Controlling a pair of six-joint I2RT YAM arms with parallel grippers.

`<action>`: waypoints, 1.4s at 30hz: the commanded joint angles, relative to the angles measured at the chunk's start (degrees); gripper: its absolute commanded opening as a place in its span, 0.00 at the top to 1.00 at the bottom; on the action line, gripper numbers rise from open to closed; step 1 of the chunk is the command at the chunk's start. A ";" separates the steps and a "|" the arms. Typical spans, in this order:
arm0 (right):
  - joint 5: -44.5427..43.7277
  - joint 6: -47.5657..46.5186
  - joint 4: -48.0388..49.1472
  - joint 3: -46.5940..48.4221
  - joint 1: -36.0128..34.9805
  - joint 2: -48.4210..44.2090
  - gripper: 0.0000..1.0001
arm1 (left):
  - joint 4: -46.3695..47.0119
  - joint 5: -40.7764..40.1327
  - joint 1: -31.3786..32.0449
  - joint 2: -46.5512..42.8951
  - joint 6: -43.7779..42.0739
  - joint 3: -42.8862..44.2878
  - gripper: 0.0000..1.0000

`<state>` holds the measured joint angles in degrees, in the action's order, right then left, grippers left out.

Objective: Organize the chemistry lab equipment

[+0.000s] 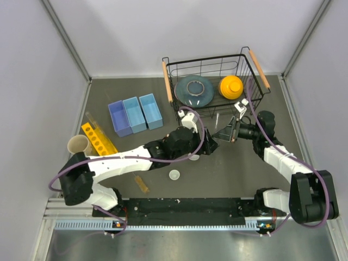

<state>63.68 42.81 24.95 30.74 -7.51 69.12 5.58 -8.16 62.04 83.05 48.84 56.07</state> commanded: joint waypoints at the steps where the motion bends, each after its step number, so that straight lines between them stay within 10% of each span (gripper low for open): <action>1: -0.05 -6.68 -3.14 1.60 -0.84 -2.15 0.83 | -1.62 -0.80 0.19 -8.75 -2.34 -1.93 0.20; 18: -2.42 -28.04 -18.35 4.24 -10.68 -5.40 0.82 | -28.69 19.76 -14.40 -9.05 -10.52 16.69 0.05; 42: -1.98 -33.84 -21.61 4.85 -12.97 -5.93 0.82 | -31.69 27.32 -14.40 6.87 -9.20 25.40 0.50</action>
<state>61.08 11.46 2.90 32.53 -19.49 65.17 -26.20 16.93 47.55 89.56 40.34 79.24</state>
